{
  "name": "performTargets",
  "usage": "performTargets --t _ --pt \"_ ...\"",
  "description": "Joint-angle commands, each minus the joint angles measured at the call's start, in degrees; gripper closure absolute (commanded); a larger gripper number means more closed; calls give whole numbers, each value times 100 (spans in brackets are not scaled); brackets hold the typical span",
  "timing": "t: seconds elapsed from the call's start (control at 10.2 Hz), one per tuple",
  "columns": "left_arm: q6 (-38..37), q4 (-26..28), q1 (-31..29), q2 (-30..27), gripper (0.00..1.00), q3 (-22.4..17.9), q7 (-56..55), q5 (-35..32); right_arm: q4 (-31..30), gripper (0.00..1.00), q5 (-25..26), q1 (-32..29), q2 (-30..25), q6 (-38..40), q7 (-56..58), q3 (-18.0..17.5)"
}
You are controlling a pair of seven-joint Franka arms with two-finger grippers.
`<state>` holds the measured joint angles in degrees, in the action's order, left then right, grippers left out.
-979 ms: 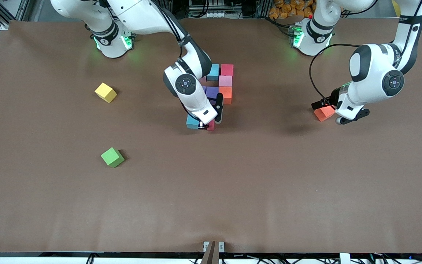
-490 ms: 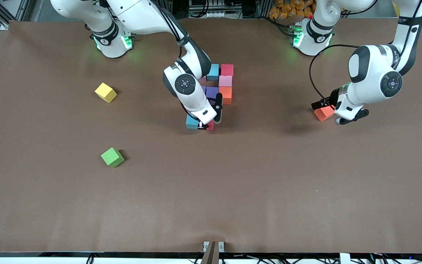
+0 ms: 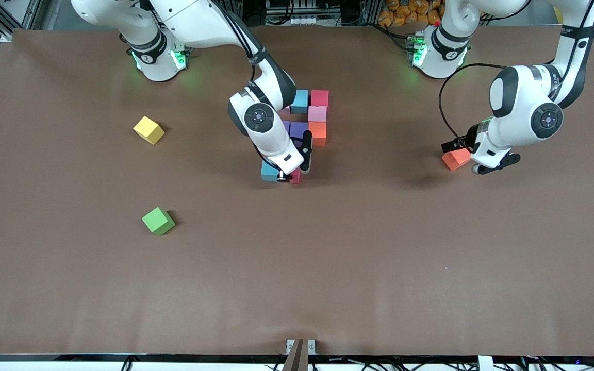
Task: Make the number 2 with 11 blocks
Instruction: 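Place the pink cube in the figure while the left gripper grasps orange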
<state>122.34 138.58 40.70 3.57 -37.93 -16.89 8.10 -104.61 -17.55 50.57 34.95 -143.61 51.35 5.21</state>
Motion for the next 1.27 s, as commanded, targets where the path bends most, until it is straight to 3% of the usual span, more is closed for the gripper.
performTargets --t 0.0,0.2,0.29,0.39,0.88,1.18 --pt "193 37 -124 231 0 -82 89 -89 -306 96 59 -100 38 -132 86 -47" --pt "237 28 -212 355 0 -118 81 -28 -297 60 24 -91 56 -194 59 -47" --pt "290 28 -220 372 0 -118 81 25 -297 26 24 -99 64 -237 68 -47" --pt "308 20 -238 486 0 -118 81 234 -297 0 24 -108 65 -316 111 -47" --pt "422 -24 -387 698 0 -118 90 657 -271 0 15 -117 30 -282 59 -55" --pt "431 -77 -396 847 0 -118 81 957 -253 0 -319 -117 -40 -229 59 -55"
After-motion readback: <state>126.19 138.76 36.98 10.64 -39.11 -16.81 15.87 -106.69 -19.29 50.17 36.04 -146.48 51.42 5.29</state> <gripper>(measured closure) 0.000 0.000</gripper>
